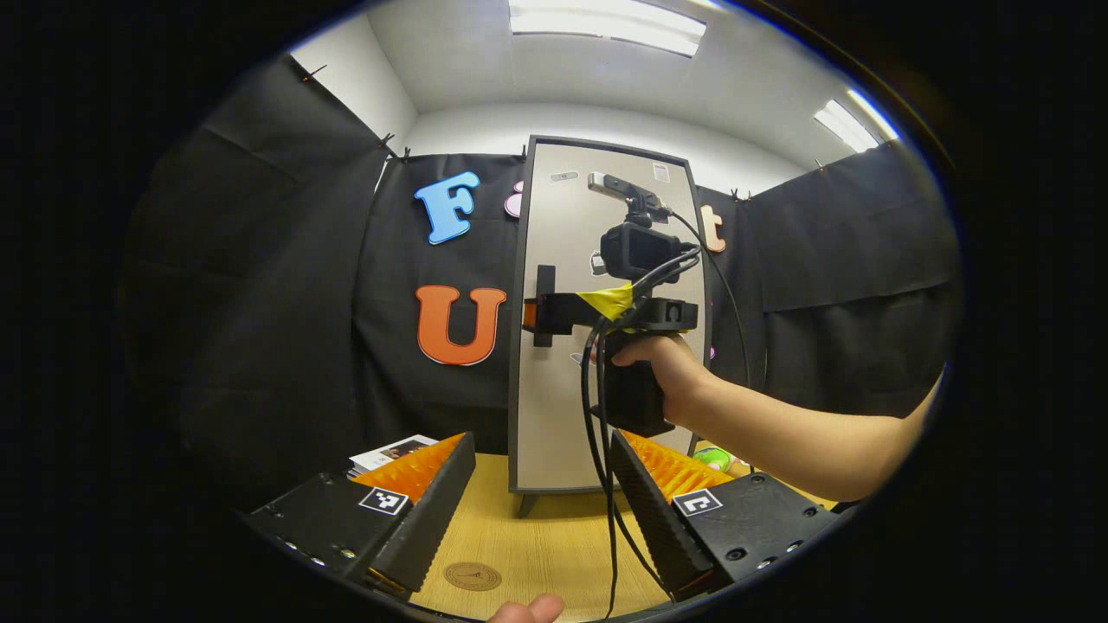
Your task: Open the cabinet door with the right hand, grasp the bottle in the cabinet with the left hand and place it on the coaster, then close the cabinet door with the right hand.
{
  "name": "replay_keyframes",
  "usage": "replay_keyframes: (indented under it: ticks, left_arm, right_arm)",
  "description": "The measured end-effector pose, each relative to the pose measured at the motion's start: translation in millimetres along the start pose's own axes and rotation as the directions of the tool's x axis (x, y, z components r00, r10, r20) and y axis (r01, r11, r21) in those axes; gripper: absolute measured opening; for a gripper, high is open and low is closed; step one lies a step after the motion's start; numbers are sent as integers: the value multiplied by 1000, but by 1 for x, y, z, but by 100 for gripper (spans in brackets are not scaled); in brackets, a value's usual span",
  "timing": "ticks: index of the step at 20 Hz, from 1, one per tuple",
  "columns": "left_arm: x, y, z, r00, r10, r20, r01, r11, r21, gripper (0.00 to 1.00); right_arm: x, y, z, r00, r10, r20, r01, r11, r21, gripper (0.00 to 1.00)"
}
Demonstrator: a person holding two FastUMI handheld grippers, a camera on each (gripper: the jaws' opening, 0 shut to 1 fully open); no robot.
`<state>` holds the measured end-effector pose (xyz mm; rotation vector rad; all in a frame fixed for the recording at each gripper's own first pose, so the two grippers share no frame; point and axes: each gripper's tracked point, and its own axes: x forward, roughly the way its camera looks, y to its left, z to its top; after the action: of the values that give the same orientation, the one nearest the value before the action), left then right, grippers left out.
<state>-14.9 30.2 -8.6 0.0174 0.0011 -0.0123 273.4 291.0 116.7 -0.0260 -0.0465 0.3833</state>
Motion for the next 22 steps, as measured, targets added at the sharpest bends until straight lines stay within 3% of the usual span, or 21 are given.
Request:
replay_keyframes:
  ticks: [5, 12, 13, 16, 19, 22]
  left_arm:
    - [-1, 12, 0, 1000, 22, 1, -22, 1000, -5, 95]
    - [-2, 29, 1, 999, 55, 2, -55, 998, -18, 95]
    - [0, 32, 0, 998, 58, 1, -58, 998, -19, 95]
    - [2, 35, 0, 998, 61, 4, -61, 998, -19, 95]
    - [2, 34, 0, 998, 57, 4, -57, 998, -21, 95]
    - [1, 33, 2, 999, 53, 4, -53, 998, -20, 95]
  right_arm:
    - [26, 6, -4, 999, -24, -24, 25, 999, 30, 93]
    - [41, 10, -4, 999, -32, -16, 32, 998, 61, 57]
    - [42, 12, -4, 999, -32, -18, 33, 998, 53, 45]
    - [41, 8, -7, 999, -51, -15, 51, 999, 15, 39]
    - [42, 8, -5, 999, -46, -24, 46, 999, -1, 25]
    - [41, 8, -5, 998, -51, -28, 51, 999, -9, 23]
